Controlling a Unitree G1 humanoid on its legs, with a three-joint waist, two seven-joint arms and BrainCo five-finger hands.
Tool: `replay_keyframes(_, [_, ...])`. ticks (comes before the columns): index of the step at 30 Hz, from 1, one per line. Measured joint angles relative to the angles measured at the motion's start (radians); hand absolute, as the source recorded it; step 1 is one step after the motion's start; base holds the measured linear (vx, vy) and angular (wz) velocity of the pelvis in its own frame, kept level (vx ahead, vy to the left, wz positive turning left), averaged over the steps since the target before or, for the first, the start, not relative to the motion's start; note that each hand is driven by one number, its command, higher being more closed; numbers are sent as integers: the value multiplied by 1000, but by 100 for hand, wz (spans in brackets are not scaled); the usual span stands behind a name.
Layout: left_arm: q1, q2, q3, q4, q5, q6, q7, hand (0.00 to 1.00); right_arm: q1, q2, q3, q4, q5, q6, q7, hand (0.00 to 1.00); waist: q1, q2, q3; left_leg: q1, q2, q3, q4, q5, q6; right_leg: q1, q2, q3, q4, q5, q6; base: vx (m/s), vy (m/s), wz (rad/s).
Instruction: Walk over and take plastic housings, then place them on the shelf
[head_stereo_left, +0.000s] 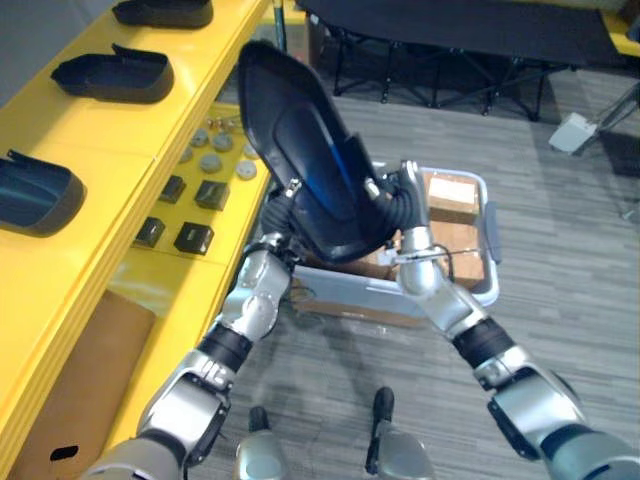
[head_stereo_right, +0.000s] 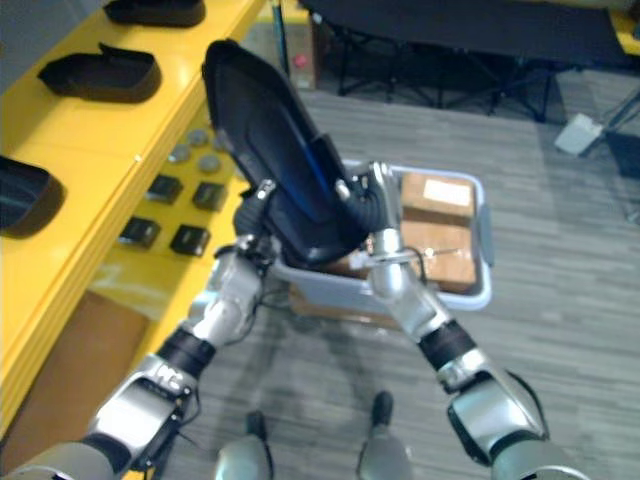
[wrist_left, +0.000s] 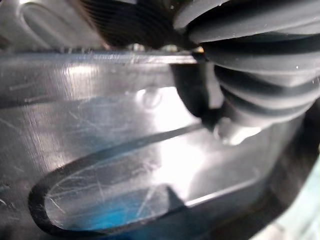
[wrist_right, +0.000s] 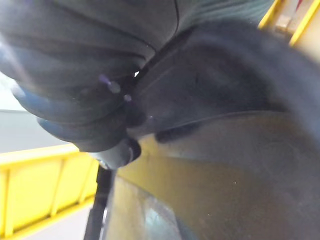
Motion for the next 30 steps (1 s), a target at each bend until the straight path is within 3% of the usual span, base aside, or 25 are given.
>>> replay_keyframes(4, [99, -34, 12, -35, 21, -20, 14, 100, 70, 15, 14, -38, 13, 10, 12, 0, 2, -6, -37, 26, -1, 0, -29, 9, 4, 13, 2, -5, 0, -8, 4, 20, 8, 0])
replay_keyframes(7, [144, -42, 17, -59, 81, -23, 46, 100, 106, 17, 25, -59, 24, 23, 25, 0, 5, -9, -54, 38, -1, 0, -43, 14, -1, 19, 3, -6, 6, -2, 13, 46, 14, -1])
replay_keyframes(13, [246, -73, 58, -147, 254, -10, 102, 100, 252, 38, 0, -261, 123, 63, 42, 0, 13, -25, -72, 60, -1, 3, -46, 11, 1, 35, 3, -8, 8, -4, 17, 17, 6, -2])
replay_keyframes(19, [356, -105, 89, -149, 489, 14, 244, 100, 370, 75, -9, -367, 169, 69, 69, 0, 12, -29, -112, 79, -1, 21, -53, -2, -1, 43, 3, -2, 0, -27, 23, -27, 9, -5])
replay_keyframes(23, [427, -124, 120, -150, 677, 34, 347, 100, 417, 79, -48, -431, 182, 68, 67, 0, 11, -12, -135, 96, -1, 31, -68, -2, -1, 43, 5, 5, 1, -27, 22, -1, 8, -9])
replay_keyframes(30, [504, -124, 229, -258, 783, 32, 437, 100, 545, 78, -156, -476, 246, 76, 56, 0, 5, -7, -141, 113, -1, 53, -77, -3, -2, 40, 7, 26, 8, -22, 25, 17, 13, -8])
